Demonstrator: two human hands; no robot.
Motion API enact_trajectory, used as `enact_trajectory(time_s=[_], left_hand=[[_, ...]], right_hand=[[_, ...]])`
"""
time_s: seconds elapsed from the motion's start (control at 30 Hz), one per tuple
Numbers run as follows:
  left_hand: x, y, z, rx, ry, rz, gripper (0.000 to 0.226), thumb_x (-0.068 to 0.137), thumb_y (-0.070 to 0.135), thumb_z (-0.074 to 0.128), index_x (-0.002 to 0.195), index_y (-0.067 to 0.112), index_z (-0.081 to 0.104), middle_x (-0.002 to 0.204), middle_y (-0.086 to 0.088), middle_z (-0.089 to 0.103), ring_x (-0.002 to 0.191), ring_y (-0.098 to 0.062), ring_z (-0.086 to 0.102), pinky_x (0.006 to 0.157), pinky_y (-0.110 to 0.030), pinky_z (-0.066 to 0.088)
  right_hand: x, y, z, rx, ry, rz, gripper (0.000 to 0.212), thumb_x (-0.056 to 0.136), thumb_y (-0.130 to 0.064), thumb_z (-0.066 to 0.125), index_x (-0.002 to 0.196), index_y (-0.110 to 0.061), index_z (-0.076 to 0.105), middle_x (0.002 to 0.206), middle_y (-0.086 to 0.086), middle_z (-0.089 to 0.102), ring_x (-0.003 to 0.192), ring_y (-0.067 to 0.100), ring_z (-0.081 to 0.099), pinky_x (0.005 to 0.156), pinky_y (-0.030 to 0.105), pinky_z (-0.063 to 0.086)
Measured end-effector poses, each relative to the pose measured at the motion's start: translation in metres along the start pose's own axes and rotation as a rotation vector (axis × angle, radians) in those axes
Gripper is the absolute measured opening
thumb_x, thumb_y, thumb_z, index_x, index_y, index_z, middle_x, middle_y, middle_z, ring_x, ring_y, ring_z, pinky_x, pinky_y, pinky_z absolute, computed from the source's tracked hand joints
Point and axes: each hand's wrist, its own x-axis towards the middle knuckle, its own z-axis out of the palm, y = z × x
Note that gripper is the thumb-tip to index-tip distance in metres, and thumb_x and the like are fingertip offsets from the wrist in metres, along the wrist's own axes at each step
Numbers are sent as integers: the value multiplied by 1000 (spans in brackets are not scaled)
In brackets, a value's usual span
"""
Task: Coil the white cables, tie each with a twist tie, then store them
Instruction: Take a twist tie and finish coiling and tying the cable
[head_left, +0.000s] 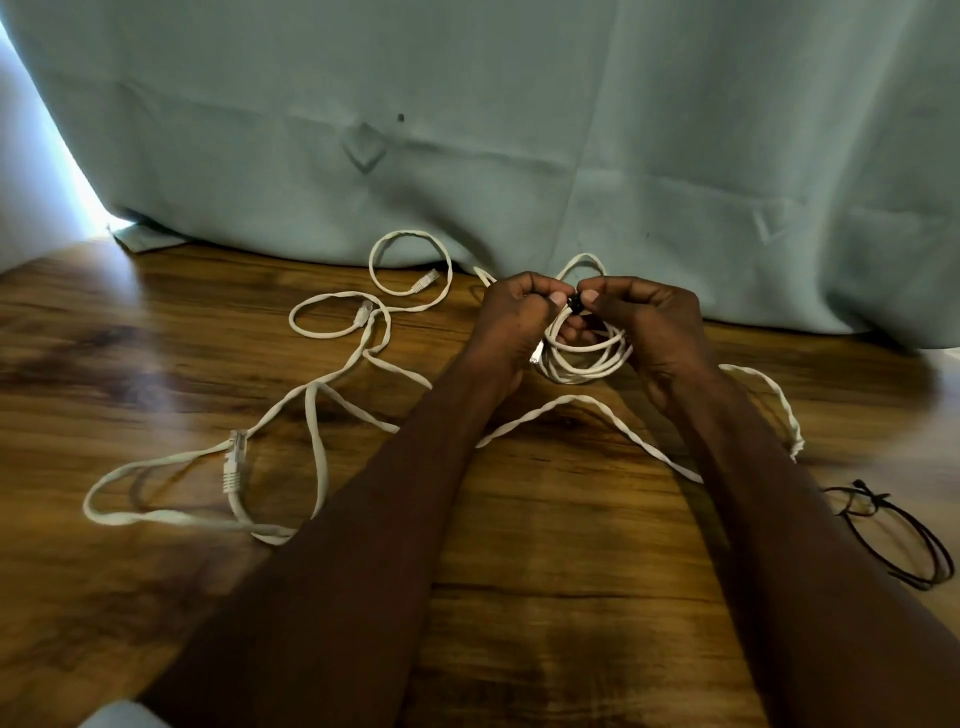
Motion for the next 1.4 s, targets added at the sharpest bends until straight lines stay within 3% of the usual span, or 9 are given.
enact_trajectory(time_s=[0.33,0.57,0.73,0.9,1.0,1.1,1.2,1.33,1.4], left_hand=[[-1,1,1,2,34,-10,21,102,-5,49,92,4,66,65,-16,66,50,-18,60,55,-28,56],[-1,1,2,-19,-1,-8,22,101,-7,49,92,3,66,63,-14,67,51,-18,62,54,-27,57],[1,0,3,-31,17,0,19,100,-6,52,94,3,67,72,-17,69,53,-18,64,58,-29,58],[8,-4,5,-66,67,-10,13,100,4,60,95,8,71,98,-23,75,81,-30,73,78,-40,62],[6,0,3,-157,11,-73,13,98,11,67,106,2,71,110,-27,74,92,-34,72,92,-51,60],[4,3,2,-99,-143,-175,24,97,17,69,118,5,69,111,-20,76,103,-33,73,96,-52,58],[0,4,5,-38,-229,-200,27,96,6,68,122,8,66,115,-15,75,113,-32,70,100,-54,55],[0,2,7,-75,-176,-141,36,94,-17,52,121,2,65,109,-19,73,105,-32,71,98,-55,56],[-1,2,10,-66,-118,-130,38,93,-19,48,110,8,68,102,-15,75,102,-30,73,93,-52,59]], right_hand=[[0,1,2,13,21,39,15,88,9,67,97,3,77,79,22,74,60,25,71,58,30,62],[5,3,3,121,40,118,15,85,8,68,87,-4,77,81,23,70,56,23,63,69,39,62],[6,-1,0,103,10,97,20,86,7,70,105,2,75,87,19,76,63,23,70,61,30,61],[13,0,-1,77,83,96,25,91,2,66,114,-4,75,101,18,78,81,27,76,76,36,65],[17,3,-2,1,218,-11,23,90,0,71,111,-5,77,101,17,78,77,20,77,70,29,63],[14,2,0,49,298,-105,24,89,4,72,113,2,74,92,15,76,65,11,74,61,21,58],[11,1,1,78,300,-159,23,89,6,71,112,5,71,85,11,73,63,8,73,58,18,56],[15,4,0,7,167,-58,17,96,-6,68,112,-5,73,95,11,78,83,18,78,68,26,61],[17,4,0,-72,160,-18,16,98,-4,65,111,-5,74,94,11,78,73,12,77,62,22,60]])
